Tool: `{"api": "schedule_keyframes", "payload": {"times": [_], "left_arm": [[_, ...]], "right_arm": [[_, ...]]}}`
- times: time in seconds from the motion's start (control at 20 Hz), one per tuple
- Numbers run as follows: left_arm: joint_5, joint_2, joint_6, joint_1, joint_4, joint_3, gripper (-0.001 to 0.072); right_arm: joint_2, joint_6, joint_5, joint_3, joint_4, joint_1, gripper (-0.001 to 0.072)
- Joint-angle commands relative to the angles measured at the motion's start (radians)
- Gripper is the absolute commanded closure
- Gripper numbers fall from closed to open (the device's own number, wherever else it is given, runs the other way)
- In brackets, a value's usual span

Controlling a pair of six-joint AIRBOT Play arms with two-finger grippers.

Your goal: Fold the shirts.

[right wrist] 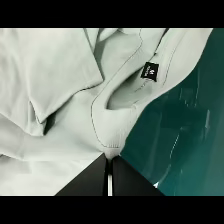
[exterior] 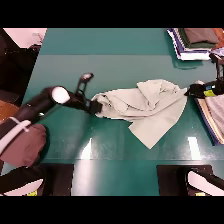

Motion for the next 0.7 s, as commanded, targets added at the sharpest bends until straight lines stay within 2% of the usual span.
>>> {"api": "schedule_keyframes", "payload": {"times": [0.0, 0.05, 0.25, 0.35, 0.5, 0.65], "left_arm": [[-0.09, 0.116, 0.063, 0.117, 0.002, 0.045, 0.0676], [-0.119, 0.142, 0.063, 0.144, 0.002, 0.045, 0.0676], [-0.233, 0.159, 0.111, 0.187, 0.014, 0.038, 0.0675], [-0.234, 0.158, 0.111, 0.187, 0.015, 0.038, 0.0675], [-0.199, 0.158, 0.11, 0.187, 0.013, 0.038, 0.0676], [-0.176, 0.158, 0.109, 0.187, 0.012, 0.038, 0.0675]], "right_arm": [[-0.117, -0.001, 0.063, 0.105, -0.002, -0.001, 0.0318], [-0.141, -0.001, 0.099, 0.111, -0.003, -0.001, 0.0255], [-0.135, -0.001, 0.113, -0.021, 0.0, -0.028, 0.0256], [-0.092, -0.001, 0.103, -0.149, 0.01, -0.062, 0.0258], [-0.058, -0.014, 0.083, -0.333, 0.172, -0.103, 0.026], [-0.056, -0.047, -0.034, -0.455, 0.277, -0.067, 0.026]]}}
